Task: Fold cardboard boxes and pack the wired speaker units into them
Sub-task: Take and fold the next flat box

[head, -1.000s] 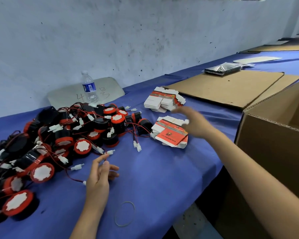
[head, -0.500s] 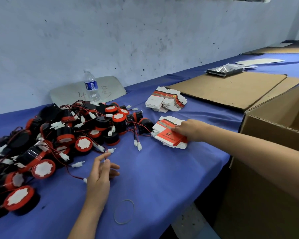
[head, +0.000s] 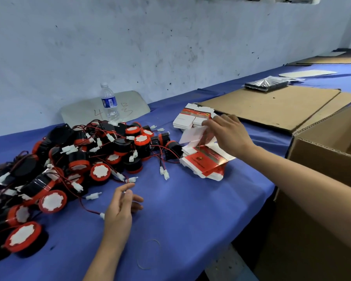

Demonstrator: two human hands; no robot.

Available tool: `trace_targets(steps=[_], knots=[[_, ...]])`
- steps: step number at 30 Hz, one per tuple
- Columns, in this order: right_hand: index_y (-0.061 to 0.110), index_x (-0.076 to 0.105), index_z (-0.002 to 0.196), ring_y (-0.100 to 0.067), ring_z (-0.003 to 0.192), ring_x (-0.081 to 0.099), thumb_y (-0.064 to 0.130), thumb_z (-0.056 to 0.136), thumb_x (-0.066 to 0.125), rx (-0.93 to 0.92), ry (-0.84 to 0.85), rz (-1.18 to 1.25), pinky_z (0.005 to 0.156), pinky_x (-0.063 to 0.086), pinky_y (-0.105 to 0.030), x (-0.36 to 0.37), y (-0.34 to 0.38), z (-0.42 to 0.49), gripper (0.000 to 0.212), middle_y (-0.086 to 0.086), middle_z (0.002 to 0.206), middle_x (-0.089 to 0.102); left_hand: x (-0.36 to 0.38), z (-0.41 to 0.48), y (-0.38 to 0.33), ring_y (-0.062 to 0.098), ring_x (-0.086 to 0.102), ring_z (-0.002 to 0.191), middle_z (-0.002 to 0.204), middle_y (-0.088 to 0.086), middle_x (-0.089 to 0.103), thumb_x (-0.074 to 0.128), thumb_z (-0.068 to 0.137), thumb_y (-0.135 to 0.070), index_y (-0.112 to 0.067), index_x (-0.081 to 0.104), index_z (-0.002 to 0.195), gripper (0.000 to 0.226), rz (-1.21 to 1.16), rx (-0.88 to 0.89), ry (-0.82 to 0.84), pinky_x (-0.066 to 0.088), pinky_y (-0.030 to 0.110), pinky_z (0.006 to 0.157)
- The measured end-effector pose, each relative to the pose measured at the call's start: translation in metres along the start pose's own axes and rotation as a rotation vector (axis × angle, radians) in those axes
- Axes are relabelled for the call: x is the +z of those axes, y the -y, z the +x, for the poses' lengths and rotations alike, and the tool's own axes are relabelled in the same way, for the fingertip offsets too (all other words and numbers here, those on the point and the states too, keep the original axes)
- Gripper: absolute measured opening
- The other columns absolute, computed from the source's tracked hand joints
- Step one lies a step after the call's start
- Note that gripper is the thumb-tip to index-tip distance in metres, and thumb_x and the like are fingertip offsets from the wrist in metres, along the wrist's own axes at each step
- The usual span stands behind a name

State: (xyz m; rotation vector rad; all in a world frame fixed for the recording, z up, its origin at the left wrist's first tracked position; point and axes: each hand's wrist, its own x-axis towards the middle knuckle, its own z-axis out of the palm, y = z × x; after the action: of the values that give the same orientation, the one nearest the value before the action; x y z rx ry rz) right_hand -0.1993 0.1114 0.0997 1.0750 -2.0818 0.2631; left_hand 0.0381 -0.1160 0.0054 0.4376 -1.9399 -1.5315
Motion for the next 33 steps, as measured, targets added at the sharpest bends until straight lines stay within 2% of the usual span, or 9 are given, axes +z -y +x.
trace_targets(steps=[5, 10, 15, 18, 20, 22, 27, 30, 33], knots=[[0.006, 0.065, 0.116, -0.036, 0.085, 0.061, -0.003, 0.076, 0.058, 0.001, -0.033, 0.013, 0.077, 0.041, -0.042, -0.006, -0.003, 0.016, 0.041, -0.016, 0.091, 0.065, 0.001, 0.001, 0.001, 0.013, 0.063, 0.065, 0.078, 0.004, 0.068, 0.042, 0.102, -0.022, -0.026, 0.061, 0.105, 0.02, 0.015, -0.012, 0.002, 0.048, 0.023, 0.065], [0.021, 0.059, 0.128, -0.03, 0.107, 0.054, 0.011, 0.088, 0.046, -0.049, 0.23, 0.091, 0.091, 0.028, -0.035, -0.006, -0.002, 0.044, 0.043, -0.006, 0.118, 0.066, 0.001, 0.003, 0.002, 0.016, 0.063, 0.065, 0.079, 0.006, 0.067, 0.041, 0.103, -0.02, -0.024, 0.061, 0.105, 0.02, 0.029, -0.019, 0.006, 0.05, 0.024, 0.063], [0.019, 0.067, 0.118, -0.033, 0.091, 0.061, 0.01, 0.082, 0.049, 0.08, 0.109, 0.164, 0.077, 0.031, -0.029, -0.007, -0.002, 0.06, 0.04, -0.009, 0.092, 0.071, 0.0, 0.003, 0.001, 0.016, 0.062, 0.065, 0.079, 0.006, 0.068, 0.042, 0.102, -0.021, -0.023, 0.061, 0.105, 0.019, 0.037, -0.021, 0.011, 0.05, 0.023, 0.062], [0.013, 0.066, 0.108, -0.032, 0.084, 0.059, 0.01, 0.083, 0.051, 0.181, 0.141, 0.233, 0.071, 0.037, -0.029, -0.005, -0.004, 0.064, 0.03, -0.009, 0.086, 0.069, 0.0, 0.002, 0.0, 0.015, 0.062, 0.066, 0.08, 0.007, 0.068, 0.042, 0.103, -0.021, -0.024, 0.061, 0.105, 0.019, 0.04, -0.026, 0.016, 0.05, 0.025, 0.065], [0.009, 0.06, 0.103, -0.03, 0.078, 0.056, 0.008, 0.083, 0.05, 0.256, 0.176, 0.338, 0.067, 0.045, -0.035, -0.002, -0.002, 0.061, 0.022, -0.007, 0.082, 0.064, 0.0, 0.002, 0.0, 0.016, 0.063, 0.067, 0.08, 0.006, 0.068, 0.042, 0.102, -0.022, -0.025, 0.061, 0.105, 0.019, 0.042, -0.026, 0.017, 0.05, 0.027, 0.066], [0.006, 0.056, 0.1, -0.029, 0.077, 0.054, 0.006, 0.084, 0.048, 0.306, 0.194, 0.383, 0.066, 0.044, -0.037, 0.001, -0.002, 0.057, 0.018, -0.008, 0.084, 0.063, -0.001, 0.001, 0.0, 0.016, 0.063, 0.067, 0.079, 0.005, 0.068, 0.042, 0.102, -0.022, -0.025, 0.062, 0.104, 0.019, 0.039, -0.026, 0.013, 0.051, 0.028, 0.067], [0.008, 0.055, 0.099, -0.02, 0.069, 0.051, 0.003, 0.085, 0.046, 0.306, 0.102, 0.427, 0.055, 0.035, -0.022, 0.004, -0.001, 0.046, 0.017, 0.003, 0.08, 0.057, 0.0, 0.001, 0.001, 0.013, 0.063, 0.067, 0.079, 0.002, 0.068, 0.043, 0.102, -0.023, -0.027, 0.062, 0.102, 0.019, 0.039, -0.04, 0.007, 0.049, 0.028, 0.068], [0.004, 0.054, 0.101, -0.024, 0.068, 0.052, -0.001, 0.087, 0.043, 0.303, 0.033, 0.442, 0.057, 0.036, -0.027, 0.001, 0.001, 0.041, 0.019, 0.0, 0.078, 0.057, 0.0, 0.001, -0.001, 0.013, 0.062, 0.066, 0.079, 0.003, 0.068, 0.043, 0.102, -0.023, -0.027, 0.062, 0.103, 0.019, 0.033, -0.046, 0.005, 0.049, 0.029, 0.069], [0.003, 0.054, 0.103, -0.028, 0.073, 0.057, -0.005, 0.088, 0.041, 0.315, -0.034, 0.467, 0.064, 0.046, -0.034, -0.003, 0.004, 0.038, 0.021, -0.009, 0.086, 0.065, 0.0, 0.001, -0.001, 0.013, 0.063, 0.067, 0.078, 0.001, 0.068, 0.043, 0.102, -0.024, -0.028, 0.062, 0.103, 0.019, 0.039, -0.042, 0.0, 0.049, 0.029, 0.07]])
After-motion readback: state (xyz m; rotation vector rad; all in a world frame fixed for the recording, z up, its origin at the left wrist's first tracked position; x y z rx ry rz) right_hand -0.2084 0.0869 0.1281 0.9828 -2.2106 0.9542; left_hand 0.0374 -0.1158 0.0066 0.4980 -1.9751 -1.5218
